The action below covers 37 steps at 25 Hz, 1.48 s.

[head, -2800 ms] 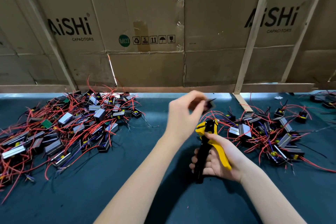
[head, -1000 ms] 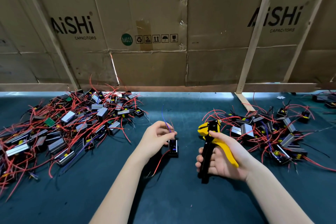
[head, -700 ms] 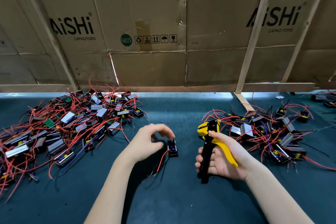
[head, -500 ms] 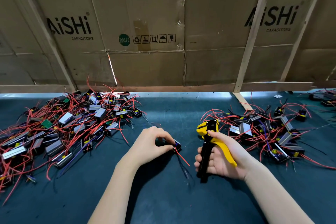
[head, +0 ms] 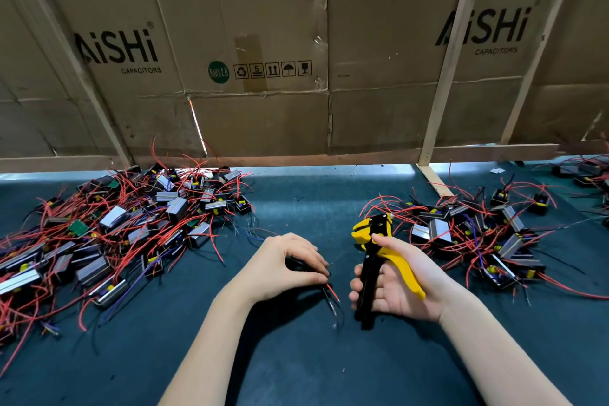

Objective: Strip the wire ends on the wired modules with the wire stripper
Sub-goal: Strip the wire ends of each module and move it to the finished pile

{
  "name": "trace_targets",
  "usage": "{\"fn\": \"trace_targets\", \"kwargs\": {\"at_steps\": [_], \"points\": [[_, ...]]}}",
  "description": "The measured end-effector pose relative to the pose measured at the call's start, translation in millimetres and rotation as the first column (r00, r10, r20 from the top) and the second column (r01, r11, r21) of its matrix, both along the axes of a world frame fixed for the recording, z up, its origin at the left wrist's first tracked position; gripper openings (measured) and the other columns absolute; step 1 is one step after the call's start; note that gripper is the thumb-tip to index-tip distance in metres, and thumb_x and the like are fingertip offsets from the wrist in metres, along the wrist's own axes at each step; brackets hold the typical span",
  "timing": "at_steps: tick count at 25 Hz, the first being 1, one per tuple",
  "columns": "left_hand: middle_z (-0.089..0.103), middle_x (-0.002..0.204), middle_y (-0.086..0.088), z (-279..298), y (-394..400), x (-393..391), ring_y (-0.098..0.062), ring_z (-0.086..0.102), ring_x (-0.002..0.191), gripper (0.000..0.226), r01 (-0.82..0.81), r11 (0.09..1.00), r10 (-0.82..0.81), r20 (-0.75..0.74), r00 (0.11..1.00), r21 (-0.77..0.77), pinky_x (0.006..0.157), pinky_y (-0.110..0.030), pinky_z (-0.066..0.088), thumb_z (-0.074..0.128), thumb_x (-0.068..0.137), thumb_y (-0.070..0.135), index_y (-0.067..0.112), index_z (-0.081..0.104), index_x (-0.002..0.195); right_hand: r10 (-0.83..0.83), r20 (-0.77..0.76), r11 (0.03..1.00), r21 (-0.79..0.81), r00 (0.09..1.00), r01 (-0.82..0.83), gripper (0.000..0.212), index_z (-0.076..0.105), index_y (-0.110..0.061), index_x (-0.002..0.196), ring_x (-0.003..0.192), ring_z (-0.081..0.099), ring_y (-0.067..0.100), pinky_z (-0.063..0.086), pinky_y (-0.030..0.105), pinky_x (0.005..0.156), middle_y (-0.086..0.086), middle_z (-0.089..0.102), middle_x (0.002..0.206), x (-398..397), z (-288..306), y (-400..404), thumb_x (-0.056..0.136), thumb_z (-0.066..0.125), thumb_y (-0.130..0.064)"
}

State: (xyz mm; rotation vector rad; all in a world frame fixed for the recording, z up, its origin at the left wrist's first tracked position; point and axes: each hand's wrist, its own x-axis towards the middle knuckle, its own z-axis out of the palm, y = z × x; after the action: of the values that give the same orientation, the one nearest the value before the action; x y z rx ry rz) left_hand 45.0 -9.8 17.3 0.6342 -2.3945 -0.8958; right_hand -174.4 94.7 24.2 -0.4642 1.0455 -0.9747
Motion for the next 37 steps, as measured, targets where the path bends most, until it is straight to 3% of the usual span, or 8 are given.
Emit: {"fn": "trace_targets", "kwargs": {"at_steps": [5,10,17,23,30,37], "points": [[0.068,0.076,0.014,-5.9,-1.3,-5.9,-0.004,0.059,0.079,0.008,-0.228,0.972,0.226,-0.038,0.973,-0.054,0.073,-0.020,0.043,0.074,0.085,0.024,0.024,0.070,0.078,0.049,-0.029,0.999,-0.020,0.998,-0.050,0.054,0.057,0.001,0.090,0.076,0.066,0.038,0.055,0.044,0.077,0.023,0.061,0.082,-1.9,0.2,0.0,0.082,0.055,-0.053],[0.062,0.063,0.006,-11.5,2.4,-19.5,-0.004,0.051,0.059,0.013,-0.347,0.926,0.374,-0.225,0.900,0.148,0.059,-0.014,0.039,0.059,0.095,0.015,0.020,0.059,0.083,0.204,-0.073,0.975,-0.078,0.976,-0.210,0.056,0.059,0.000,0.085,0.076,0.064,0.037,0.056,0.044,0.078,0.021,0.059,0.079,-4.4,0.7,1.6,0.087,0.049,-0.055],[0.054,0.058,0.010,-15.2,3.9,-26.4,-0.005,0.045,0.055,0.014,-0.336,0.930,0.362,-0.209,0.909,0.149,0.056,-0.017,0.036,0.056,0.097,0.016,0.020,0.056,0.084,0.353,-0.130,0.909,-0.185,0.927,-0.372,0.057,0.060,-0.004,0.087,0.077,0.062,0.035,0.052,0.042,0.078,0.017,0.057,0.080,-8.3,-2.2,1.9,0.092,0.042,-0.058],[0.054,0.059,0.009,-15.5,3.9,-25.2,-0.008,0.046,0.057,0.012,-0.323,0.938,0.341,-0.183,0.922,0.125,0.059,-0.023,0.039,0.058,0.096,0.015,0.019,0.057,0.084,0.337,-0.091,0.912,-0.214,0.937,-0.349,0.056,0.059,-0.004,0.086,0.075,0.061,0.033,0.051,0.042,0.079,0.015,0.057,0.076,-10.0,-2.5,0.9,0.092,0.045,-0.058],[0.055,0.058,0.009,-15.1,3.7,-24.8,-0.005,0.046,0.056,0.014,-0.313,0.943,0.329,-0.196,0.924,0.111,0.057,-0.015,0.037,0.057,0.096,0.014,0.020,0.056,0.084,0.321,-0.044,0.934,-0.153,0.946,-0.324,0.058,0.058,-0.007,0.075,0.061,0.057,0.028,0.052,0.036,0.068,0.010,0.053,0.064,-11.6,0.2,0.3,0.088,0.047,-0.062],[0.056,0.060,0.009,-15.1,3.3,-24.1,-0.003,0.047,0.057,0.013,-0.300,0.948,0.317,-0.217,0.923,0.108,0.059,-0.013,0.037,0.057,0.096,0.013,0.020,0.057,0.085,0.323,-0.145,0.928,-0.146,0.935,-0.343,0.058,0.056,-0.011,0.067,0.051,0.053,0.026,0.049,0.032,0.060,0.007,0.049,0.057,-7.0,3.6,1.5,0.080,0.050,-0.067]]}}
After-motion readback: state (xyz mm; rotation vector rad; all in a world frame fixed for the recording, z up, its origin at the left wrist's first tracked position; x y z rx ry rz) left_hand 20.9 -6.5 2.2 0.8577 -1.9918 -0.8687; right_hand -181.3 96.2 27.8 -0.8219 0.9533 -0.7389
